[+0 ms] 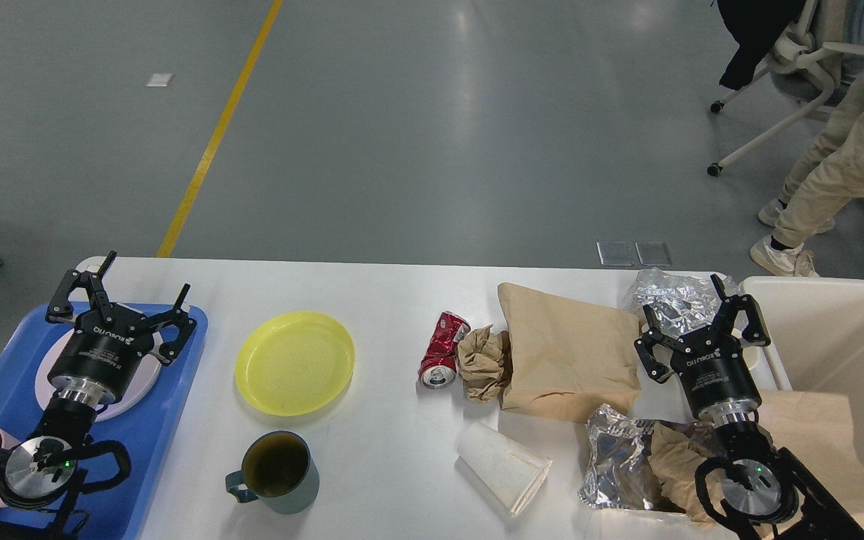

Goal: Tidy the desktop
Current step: 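Raise the left gripper up and away from the blue tray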

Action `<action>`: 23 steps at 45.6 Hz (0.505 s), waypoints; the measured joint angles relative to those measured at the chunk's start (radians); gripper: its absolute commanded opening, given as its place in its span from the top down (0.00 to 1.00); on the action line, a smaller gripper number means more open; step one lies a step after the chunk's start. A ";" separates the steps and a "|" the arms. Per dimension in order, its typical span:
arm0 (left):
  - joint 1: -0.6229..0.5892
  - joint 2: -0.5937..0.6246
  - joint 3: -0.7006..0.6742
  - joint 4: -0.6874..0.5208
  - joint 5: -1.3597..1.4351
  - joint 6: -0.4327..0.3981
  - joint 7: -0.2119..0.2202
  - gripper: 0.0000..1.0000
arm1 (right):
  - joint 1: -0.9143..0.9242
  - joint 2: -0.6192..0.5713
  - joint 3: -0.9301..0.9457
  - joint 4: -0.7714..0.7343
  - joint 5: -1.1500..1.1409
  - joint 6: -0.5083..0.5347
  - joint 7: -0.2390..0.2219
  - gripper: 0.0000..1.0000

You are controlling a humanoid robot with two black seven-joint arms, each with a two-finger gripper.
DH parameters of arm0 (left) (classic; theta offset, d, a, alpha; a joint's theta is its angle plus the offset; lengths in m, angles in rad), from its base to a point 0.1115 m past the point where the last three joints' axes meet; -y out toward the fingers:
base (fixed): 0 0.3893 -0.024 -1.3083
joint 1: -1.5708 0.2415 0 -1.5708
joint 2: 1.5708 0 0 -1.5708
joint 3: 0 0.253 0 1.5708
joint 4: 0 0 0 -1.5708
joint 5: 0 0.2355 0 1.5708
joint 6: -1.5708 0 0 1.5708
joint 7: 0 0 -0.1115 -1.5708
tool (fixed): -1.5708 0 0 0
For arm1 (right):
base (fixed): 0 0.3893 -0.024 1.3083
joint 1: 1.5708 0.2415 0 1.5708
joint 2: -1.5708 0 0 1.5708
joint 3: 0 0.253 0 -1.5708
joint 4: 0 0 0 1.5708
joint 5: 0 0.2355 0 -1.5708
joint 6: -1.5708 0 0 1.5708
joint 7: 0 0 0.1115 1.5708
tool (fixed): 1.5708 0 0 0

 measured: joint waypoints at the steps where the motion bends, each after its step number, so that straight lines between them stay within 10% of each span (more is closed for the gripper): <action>1: 0.001 -0.001 -0.001 0.000 0.000 -0.001 0.000 0.03 | 0.000 0.000 0.000 0.000 0.000 0.000 0.000 0.00; 23: 0.008 0.129 0.092 -0.003 -0.012 0.012 -0.008 0.03 | 0.000 0.000 0.000 0.000 0.000 0.000 0.000 0.00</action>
